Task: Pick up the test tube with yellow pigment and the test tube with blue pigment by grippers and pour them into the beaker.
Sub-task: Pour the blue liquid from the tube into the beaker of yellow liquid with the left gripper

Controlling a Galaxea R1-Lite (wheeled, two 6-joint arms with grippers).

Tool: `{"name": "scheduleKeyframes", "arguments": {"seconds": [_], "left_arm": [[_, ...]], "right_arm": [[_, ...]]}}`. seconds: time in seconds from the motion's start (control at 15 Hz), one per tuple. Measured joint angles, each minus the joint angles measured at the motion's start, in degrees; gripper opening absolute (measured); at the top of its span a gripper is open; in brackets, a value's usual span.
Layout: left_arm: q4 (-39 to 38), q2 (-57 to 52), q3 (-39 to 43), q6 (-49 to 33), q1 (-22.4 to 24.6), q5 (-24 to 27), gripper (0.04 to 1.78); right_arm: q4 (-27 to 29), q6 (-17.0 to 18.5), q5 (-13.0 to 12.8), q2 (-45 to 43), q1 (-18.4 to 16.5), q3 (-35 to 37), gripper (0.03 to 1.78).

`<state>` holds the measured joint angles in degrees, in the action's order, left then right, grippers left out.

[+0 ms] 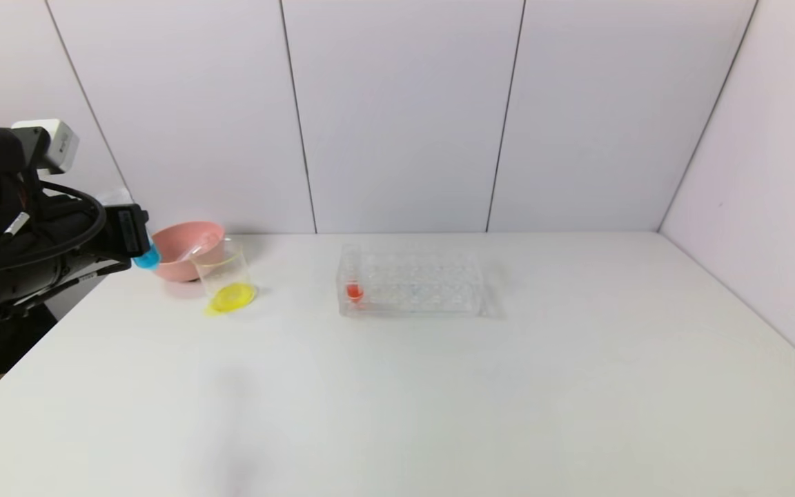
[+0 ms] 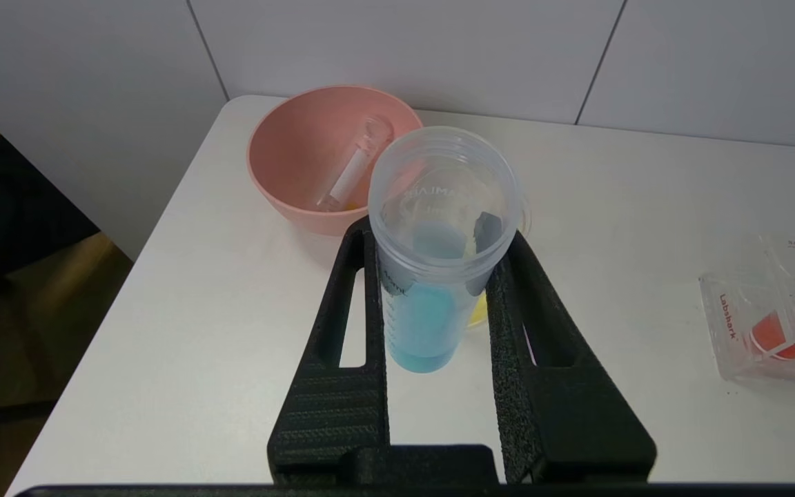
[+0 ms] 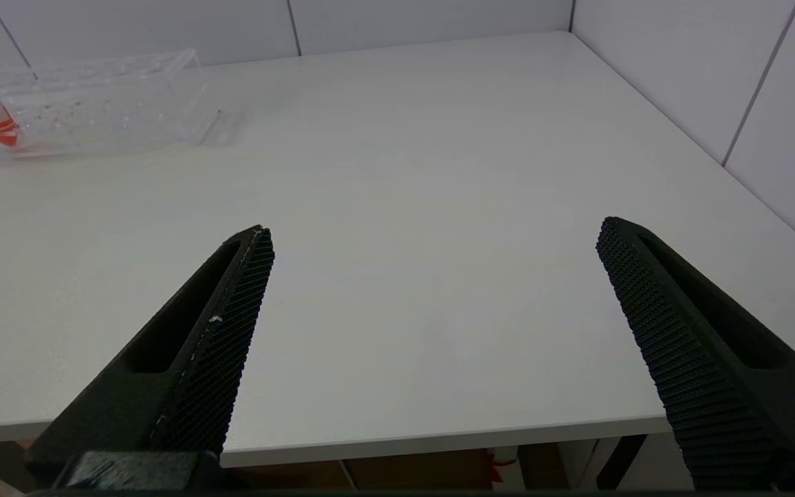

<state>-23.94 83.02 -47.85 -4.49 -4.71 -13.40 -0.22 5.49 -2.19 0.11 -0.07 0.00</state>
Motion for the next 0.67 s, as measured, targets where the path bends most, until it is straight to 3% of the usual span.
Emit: {"name": "scheduleKeyframes", "arguments": {"seconds": [0.47,0.67], "left_arm": [[0.2,2.18,-2.21,0.33,4.13,0.26,0.44],[-0.15,4.5,-3.45,1.71,6.11,3.27,0.44]], "right_arm": [[-0.02,-0.01,0.0,0.0,0.0,0.0,1.71],[-0.02,0.02,0.02,0.0,0.0,0.0,1.71]]}}
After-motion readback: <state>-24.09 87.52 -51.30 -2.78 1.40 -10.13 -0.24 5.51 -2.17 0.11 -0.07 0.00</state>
